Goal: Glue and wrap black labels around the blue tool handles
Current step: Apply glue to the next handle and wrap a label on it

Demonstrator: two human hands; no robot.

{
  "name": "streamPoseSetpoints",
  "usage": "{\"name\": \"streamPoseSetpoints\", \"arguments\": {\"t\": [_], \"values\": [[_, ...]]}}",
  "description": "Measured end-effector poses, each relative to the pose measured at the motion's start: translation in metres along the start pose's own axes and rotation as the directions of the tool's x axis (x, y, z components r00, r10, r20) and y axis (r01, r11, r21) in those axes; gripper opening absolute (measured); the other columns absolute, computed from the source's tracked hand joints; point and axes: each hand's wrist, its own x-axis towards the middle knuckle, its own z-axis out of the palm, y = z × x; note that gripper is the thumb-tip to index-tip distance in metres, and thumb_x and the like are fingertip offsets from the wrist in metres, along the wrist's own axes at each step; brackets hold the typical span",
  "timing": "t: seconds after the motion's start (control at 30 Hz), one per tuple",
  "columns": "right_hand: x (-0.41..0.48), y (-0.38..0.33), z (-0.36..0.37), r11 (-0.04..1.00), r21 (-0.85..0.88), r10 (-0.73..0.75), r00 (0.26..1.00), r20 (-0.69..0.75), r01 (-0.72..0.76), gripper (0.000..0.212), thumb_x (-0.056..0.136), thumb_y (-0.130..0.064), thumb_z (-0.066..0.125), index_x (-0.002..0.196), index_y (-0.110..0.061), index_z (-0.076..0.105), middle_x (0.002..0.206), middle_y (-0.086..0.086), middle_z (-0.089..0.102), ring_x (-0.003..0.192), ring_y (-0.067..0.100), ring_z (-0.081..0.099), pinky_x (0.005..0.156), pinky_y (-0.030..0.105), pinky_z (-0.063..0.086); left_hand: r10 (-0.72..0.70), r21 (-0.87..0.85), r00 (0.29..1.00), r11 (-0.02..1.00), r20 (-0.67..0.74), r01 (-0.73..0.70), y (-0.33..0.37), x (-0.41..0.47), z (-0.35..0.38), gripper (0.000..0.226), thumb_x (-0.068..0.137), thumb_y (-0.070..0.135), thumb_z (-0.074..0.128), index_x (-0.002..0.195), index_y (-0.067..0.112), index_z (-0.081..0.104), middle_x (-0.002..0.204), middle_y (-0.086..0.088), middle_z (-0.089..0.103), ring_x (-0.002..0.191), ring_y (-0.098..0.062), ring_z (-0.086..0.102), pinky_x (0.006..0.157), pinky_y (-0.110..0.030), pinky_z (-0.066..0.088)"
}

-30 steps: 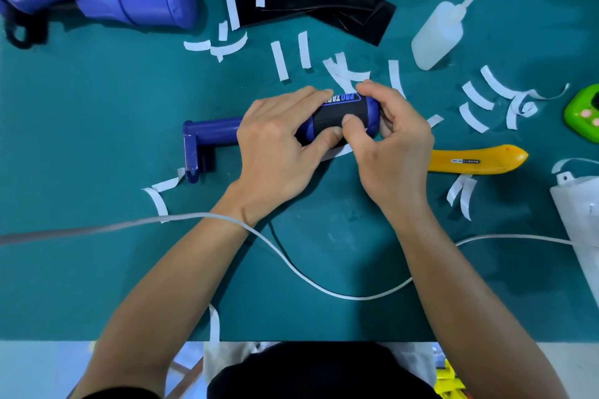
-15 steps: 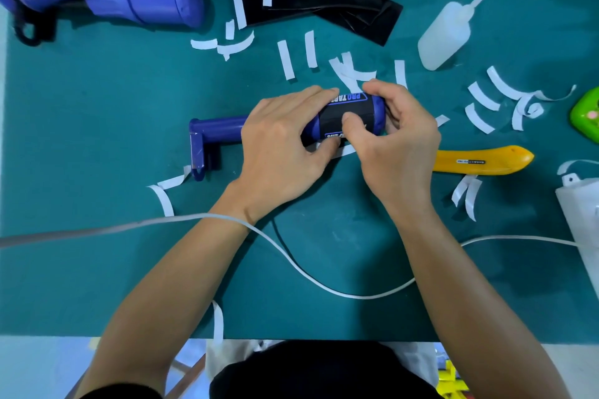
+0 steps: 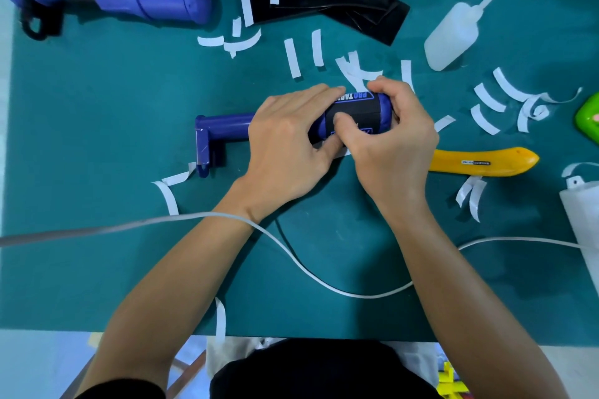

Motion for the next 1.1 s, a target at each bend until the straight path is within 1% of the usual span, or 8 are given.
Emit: {"name": "streamPoseSetpoints", "arguments": {"t": [0.07, 0.2, 0.4, 0.5, 0.6, 0.77, 0.93, 1.1], "values": [[-0.001, -0.001, 0.001, 1.000, -0.003, 0.000, 1.000, -0.004, 0.000, 0.045, 0.074, -0.028, 0.083, 0.115, -0.020, 0.069, 0.094, -0.016, 0.068, 0.087, 0.010, 0.067, 0.085, 0.040, 0.057, 0.005, -0.002, 1.000, 1.000, -0.003, -0.005, 0.001, 0.000, 0.000, 0.050, 0.083, 0.034, 0.076, 0.131, 0.018, 0.073, 0.131, 0.003, 0.072, 0.119, -0.018, 0.066, 0.102, -0.022, 0.035], [-0.002, -0.001, 0.004, 1.000, 0.002, -0.013, 1.000, -0.010, 0.013, 0.045, 0.074, -0.025, 0.084, 0.115, -0.017, 0.068, 0.118, -0.010, 0.070, 0.096, 0.001, 0.064, 0.091, 0.033, 0.055, 0.015, -0.011, 1.000, 1.000, -0.013, -0.015, 0.002, 0.000, 0.000, 0.049, 0.083, 0.034, 0.070, 0.129, 0.017, 0.074, 0.130, 0.002, 0.073, 0.117, -0.016, 0.066, 0.100, -0.020, 0.034], [-0.001, 0.003, 0.007, 0.999, 0.005, -0.032, 0.999, -0.007, 0.032, 0.048, 0.076, -0.025, 0.084, 0.120, -0.015, 0.067, 0.126, -0.006, 0.069, 0.103, 0.006, 0.065, 0.095, 0.026, 0.053, 0.007, -0.019, 1.000, 1.000, -0.003, -0.007, 0.003, 0.001, -0.002, 0.049, 0.083, 0.033, 0.069, 0.130, 0.017, 0.073, 0.130, 0.003, 0.072, 0.117, -0.016, 0.066, 0.101, -0.021, 0.034], [-0.002, 0.008, 0.008, 0.997, 0.002, -0.082, 0.997, 0.005, 0.082, 0.040, 0.085, -0.018, 0.080, 0.122, -0.010, 0.068, 0.127, -0.008, 0.064, 0.117, 0.001, 0.057, 0.100, 0.011, 0.042, -0.007, -0.027, 1.000, 1.000, 0.003, 0.007, 0.003, 0.001, -0.002, 0.049, 0.084, 0.034, 0.072, 0.130, 0.018, 0.073, 0.131, 0.003, 0.072, 0.118, -0.017, 0.066, 0.101, -0.024, 0.036], [-0.001, 0.012, 0.005, 0.995, -0.015, -0.099, 0.994, 0.037, 0.099, 0.036, 0.091, -0.016, 0.074, 0.126, -0.010, 0.068, 0.139, 0.000, 0.062, 0.128, 0.002, 0.052, 0.102, 0.006, 0.034, -0.020, -0.024, 1.000, 0.999, 0.024, 0.021, 0.002, 0.000, -0.002, 0.053, 0.082, 0.035, 0.076, 0.132, 0.019, 0.072, 0.132, 0.003, 0.071, 0.120, -0.018, 0.066, 0.102, -0.027, 0.038], [0.000, 0.010, 0.002, 0.991, -0.033, -0.124, 0.989, 0.084, 0.128, 0.050, 0.081, -0.019, 0.082, 0.127, -0.007, 0.068, 0.140, 0.004, 0.062, 0.137, 0.015, 0.052, 0.112, 0.022, 0.039, -0.010, -0.022, 1.000, 1.000, 0.013, 0.010, 0.003, 0.001, -0.003, 0.052, 0.082, 0.033, 0.068, 0.131, 0.018, 0.073, 0.131, 0.001, 0.072, 0.119, -0.017, 0.066, 0.101, -0.022, 0.035], [-0.001, 0.011, 0.005, 0.988, -0.038, -0.145, 0.988, 0.052, 0.147, 0.045, 0.079, -0.016, 0.084, 0.120, -0.006, 0.069, 0.133, 0.003, 0.064, 0.128, 0.014, 0.056, 0.104, 0.013, 0.039, -0.001, -0.028, 1.000, 1.000, 0.000, 0.001, 0.003, 0.000, -0.002, 0.052, 0.081, 0.030, 0.068, 0.130, 0.017, 0.073, 0.130, 0.002, 0.072, 0.117, -0.017, 0.065, 0.101, -0.021, 0.034], [-0.001, 0.013, 0.007, 0.992, -0.005, -0.123, 0.992, 0.027, 0.123, 0.040, 0.081, -0.015, 0.082, 0.119, -0.009, 0.071, 0.133, 0.002, 0.064, 0.127, 0.013, 0.057, 0.106, 0.024, 0.045, -0.002, -0.032, 1.000, 0.999, -0.002, 0.002, 0.002, 0.000, -0.002, 0.051, 0.082, 0.031, 0.072, 0.130, 0.018, 0.073, 0.131, 0.002, 0.072, 0.117, -0.017, 0.065, 0.101, -0.022, 0.035]]}}
